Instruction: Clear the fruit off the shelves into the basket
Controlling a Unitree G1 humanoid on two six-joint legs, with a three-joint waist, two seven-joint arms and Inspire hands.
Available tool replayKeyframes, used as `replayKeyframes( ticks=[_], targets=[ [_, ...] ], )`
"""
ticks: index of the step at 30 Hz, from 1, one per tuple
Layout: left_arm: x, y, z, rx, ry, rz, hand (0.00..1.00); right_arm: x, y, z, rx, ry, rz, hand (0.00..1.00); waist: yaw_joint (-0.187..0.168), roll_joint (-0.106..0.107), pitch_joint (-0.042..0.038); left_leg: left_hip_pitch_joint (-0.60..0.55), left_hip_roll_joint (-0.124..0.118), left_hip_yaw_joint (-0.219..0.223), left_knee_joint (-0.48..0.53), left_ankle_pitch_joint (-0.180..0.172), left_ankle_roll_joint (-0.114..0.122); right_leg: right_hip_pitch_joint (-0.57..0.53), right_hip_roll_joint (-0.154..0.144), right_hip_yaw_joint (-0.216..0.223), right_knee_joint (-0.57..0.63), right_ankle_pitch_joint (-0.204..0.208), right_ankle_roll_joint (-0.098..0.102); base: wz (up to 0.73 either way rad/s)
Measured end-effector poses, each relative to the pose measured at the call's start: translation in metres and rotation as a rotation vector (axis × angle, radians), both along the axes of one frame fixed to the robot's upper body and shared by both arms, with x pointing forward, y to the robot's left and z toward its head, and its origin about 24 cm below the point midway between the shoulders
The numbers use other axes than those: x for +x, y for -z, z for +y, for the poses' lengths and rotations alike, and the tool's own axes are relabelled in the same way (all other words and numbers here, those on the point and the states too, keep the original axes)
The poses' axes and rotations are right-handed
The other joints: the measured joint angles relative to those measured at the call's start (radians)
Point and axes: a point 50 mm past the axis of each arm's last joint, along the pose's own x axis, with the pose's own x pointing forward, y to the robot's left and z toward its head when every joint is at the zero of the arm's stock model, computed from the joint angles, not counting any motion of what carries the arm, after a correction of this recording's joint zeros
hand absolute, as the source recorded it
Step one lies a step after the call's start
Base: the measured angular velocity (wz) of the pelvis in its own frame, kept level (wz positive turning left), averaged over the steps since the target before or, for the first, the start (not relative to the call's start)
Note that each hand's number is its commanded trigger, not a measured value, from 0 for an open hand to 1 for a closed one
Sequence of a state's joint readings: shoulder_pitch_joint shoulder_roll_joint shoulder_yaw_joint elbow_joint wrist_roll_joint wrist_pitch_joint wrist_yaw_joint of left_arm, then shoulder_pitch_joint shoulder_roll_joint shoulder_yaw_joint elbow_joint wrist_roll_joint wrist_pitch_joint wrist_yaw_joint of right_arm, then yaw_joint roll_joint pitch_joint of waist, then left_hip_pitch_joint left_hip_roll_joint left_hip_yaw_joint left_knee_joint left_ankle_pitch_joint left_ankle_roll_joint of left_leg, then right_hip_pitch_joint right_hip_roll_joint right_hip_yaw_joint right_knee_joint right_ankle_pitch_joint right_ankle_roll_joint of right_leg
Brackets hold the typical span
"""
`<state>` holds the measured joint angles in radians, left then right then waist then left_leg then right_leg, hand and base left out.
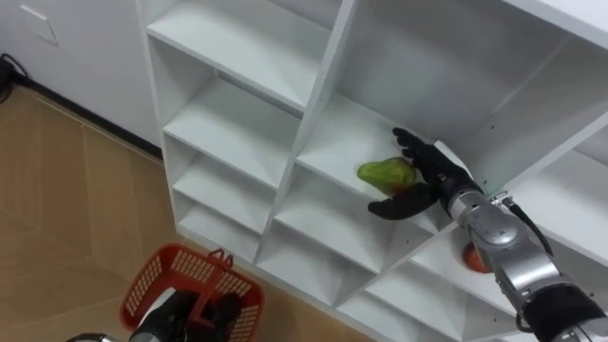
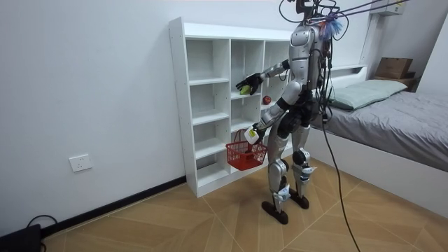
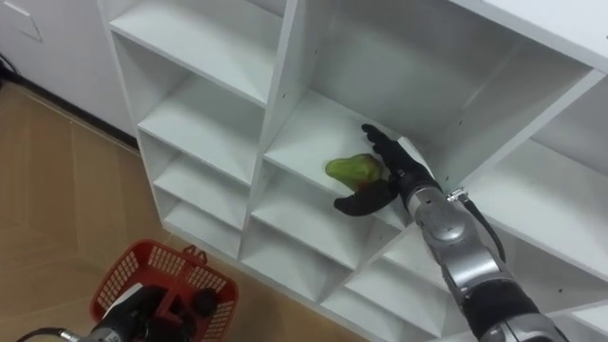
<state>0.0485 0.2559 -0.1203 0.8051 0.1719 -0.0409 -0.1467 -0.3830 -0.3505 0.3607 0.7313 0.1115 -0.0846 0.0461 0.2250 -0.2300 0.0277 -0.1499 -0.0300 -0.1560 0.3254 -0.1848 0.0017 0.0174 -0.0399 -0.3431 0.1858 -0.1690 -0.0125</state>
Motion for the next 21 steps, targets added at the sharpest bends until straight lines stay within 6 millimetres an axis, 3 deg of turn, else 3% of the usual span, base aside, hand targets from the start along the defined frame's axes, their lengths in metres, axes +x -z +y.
replayKeyframes(
  ticks=[10, 11, 13, 15, 21],
  targets=[
    [-0.0005, 0.0004, 0.0006, 0.006, -0.008, 0.005, 1.00, -0.0001, 0.0003, 0.0003, -0.039, -0.019, -0.001, 0.01, -0.002, -0.001, 0.0007, -0.001, 0.000, 0.000, 0.002, 0.000, 0.000, 0.001, 0.000, 0.000, 0.000, 0.000, 0.000, 0.00],
    [-0.0005, 0.0005, 0.0006, 0.006, -0.009, 0.005, 1.00, -0.0001, 0.0003, 0.0002, -0.039, -0.020, 0.000, 0.12, -0.002, -0.001, 0.0008, -0.001, 0.000, 0.000, 0.002, 0.000, 0.000, 0.001, 0.000, 0.000, -0.001, 0.000, 0.000, 0.00],
    [-0.0005, 0.0005, 0.0006, 0.006, -0.009, 0.005, 1.00, -0.0001, 0.0003, 0.0003, -0.039, -0.022, 0.002, 0.66, -0.002, -0.001, 0.0007, -0.001, -0.001, 0.000, 0.003, 0.000, 0.000, 0.001, 0.000, 0.000, -0.001, 0.000, 0.000, 0.00],
    [-0.0005, 0.0004, 0.0006, 0.007, -0.009, 0.005, 1.00, 0.0003, -0.0004, -0.0006, -0.034, -0.022, 0.003, 1.00, -0.002, -0.001, 0.0007, -0.002, -0.001, 0.000, 0.004, 0.000, 0.000, 0.001, 0.000, -0.001, -0.001, 0.000, 0.000, 0.00],
    [-0.0003, 0.0003, 0.0007, 0.006, -0.011, 0.004, 1.00, 0.0082, -0.0088, -0.0047, -0.041, -0.005, -0.017, 1.00, -0.002, -0.001, 0.0011, -0.004, -0.001, -0.002, 0.007, 0.000, 0.000, 0.000, 0.001, -0.001, -0.002, 0.000, 0.000, 0.00]
  ],
)
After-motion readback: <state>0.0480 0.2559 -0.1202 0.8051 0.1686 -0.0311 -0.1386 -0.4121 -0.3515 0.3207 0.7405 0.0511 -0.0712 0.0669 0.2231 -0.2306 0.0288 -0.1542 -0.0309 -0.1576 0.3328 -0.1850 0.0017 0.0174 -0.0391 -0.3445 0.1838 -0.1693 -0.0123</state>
